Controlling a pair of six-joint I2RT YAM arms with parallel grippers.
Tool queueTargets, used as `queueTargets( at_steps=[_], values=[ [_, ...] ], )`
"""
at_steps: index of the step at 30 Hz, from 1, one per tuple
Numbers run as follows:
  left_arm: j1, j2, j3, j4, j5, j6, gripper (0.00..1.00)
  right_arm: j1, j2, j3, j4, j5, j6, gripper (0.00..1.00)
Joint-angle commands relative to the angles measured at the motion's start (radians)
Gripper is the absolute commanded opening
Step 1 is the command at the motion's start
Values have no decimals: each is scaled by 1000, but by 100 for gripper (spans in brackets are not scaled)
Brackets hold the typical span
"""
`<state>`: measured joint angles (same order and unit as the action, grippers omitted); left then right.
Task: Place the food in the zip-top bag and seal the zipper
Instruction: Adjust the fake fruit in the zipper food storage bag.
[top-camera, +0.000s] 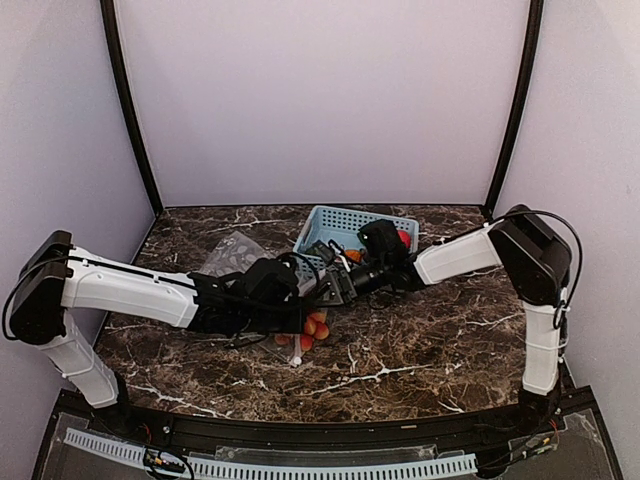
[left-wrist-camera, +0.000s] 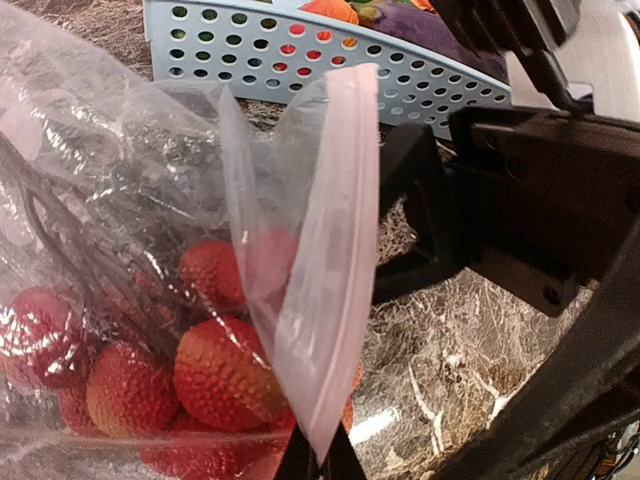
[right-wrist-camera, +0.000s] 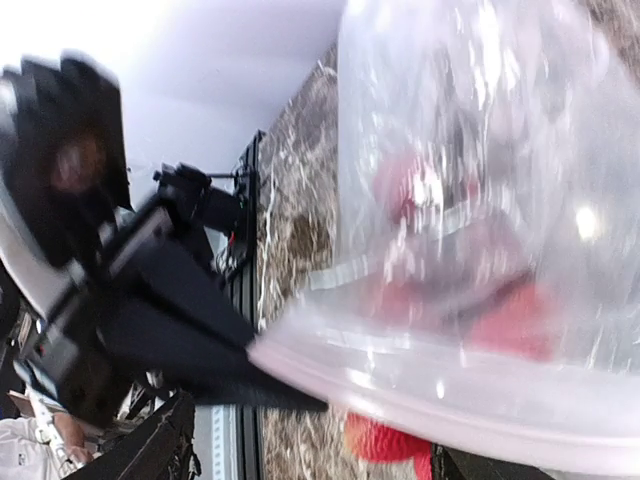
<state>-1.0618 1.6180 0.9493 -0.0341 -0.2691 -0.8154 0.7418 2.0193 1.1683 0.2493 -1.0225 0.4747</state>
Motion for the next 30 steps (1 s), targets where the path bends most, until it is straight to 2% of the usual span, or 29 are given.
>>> queueTargets(
  at_steps=[1, 4, 6, 14, 16, 18, 20, 21, 25, 26, 30],
  values=[
    [5, -64, -2, -14, 11, 0, 1, 5, 104, 58, 167, 7, 146, 78],
    [5, -82, 6, -28, 9, 10, 1, 0, 148, 83, 204, 1, 206, 78],
    [6, -89, 7, -51, -5, 13, 1, -12, 121, 63, 209, -28, 217, 78],
    [24, -77, -17, -37, 5, 20, 1, -54, -147, -65, -88, -33, -147, 79],
    [26, -76, -17, -32, 8, 22, 1, -56, -175, -74, -199, 22, -252, 79],
    [26, -80, -17, -25, 12, 25, 1, -56, -179, -77, -298, 94, -330, 70],
    [26, -83, -15, -23, 14, 29, 1, -56, -167, -95, -328, 137, -342, 54],
    [26, -84, -15, -22, 14, 29, 1, -56, -159, -110, -313, 136, -323, 42],
    [28, -81, -9, -15, 26, 29, 1, -30, -103, -96, -274, 143, -256, 6],
    [28, -80, -8, -9, 32, 27, 1, -20, -87, -77, -286, 150, -254, 0],
    [28, -73, -7, 10, 44, 24, 1, 17, -10, 10, -333, 184, -243, 0]
  ],
)
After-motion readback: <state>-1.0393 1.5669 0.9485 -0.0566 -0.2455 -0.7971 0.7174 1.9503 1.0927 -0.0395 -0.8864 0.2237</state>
